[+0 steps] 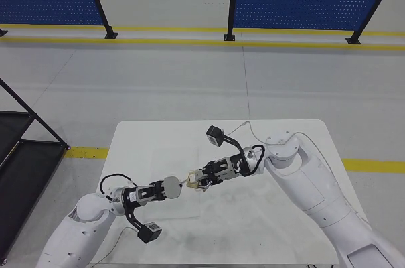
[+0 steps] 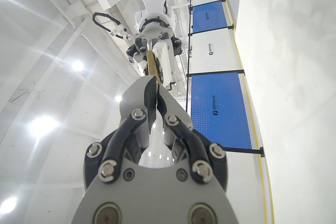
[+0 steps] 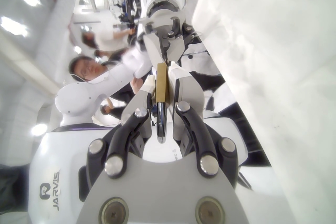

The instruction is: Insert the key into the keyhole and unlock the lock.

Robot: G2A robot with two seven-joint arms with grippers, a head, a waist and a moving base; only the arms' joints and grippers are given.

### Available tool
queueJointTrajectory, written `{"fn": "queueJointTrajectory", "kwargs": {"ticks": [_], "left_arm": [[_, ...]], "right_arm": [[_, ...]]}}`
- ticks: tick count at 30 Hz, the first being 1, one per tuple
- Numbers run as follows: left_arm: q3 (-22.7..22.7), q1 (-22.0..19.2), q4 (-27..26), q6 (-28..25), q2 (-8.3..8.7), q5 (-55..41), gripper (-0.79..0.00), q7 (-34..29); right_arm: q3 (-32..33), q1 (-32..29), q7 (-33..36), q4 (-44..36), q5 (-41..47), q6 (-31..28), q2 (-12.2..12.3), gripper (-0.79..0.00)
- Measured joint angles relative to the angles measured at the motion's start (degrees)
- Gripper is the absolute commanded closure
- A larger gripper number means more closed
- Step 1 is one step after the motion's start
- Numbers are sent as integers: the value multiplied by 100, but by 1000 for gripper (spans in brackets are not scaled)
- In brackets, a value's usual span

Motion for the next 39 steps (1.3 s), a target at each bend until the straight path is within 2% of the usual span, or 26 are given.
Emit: {"fn": "queueJointTrajectory", "kwargs": {"ticks": [28,39], "left_arm": [[44,-70,49,-34,58,11,0,351],[-55,1,31,17,101,-187,0,668]], "right_arm": [[-243,278,520,-19,-210,66,20,0],[-407,568,1090,254,54,66,-33,0]]}}
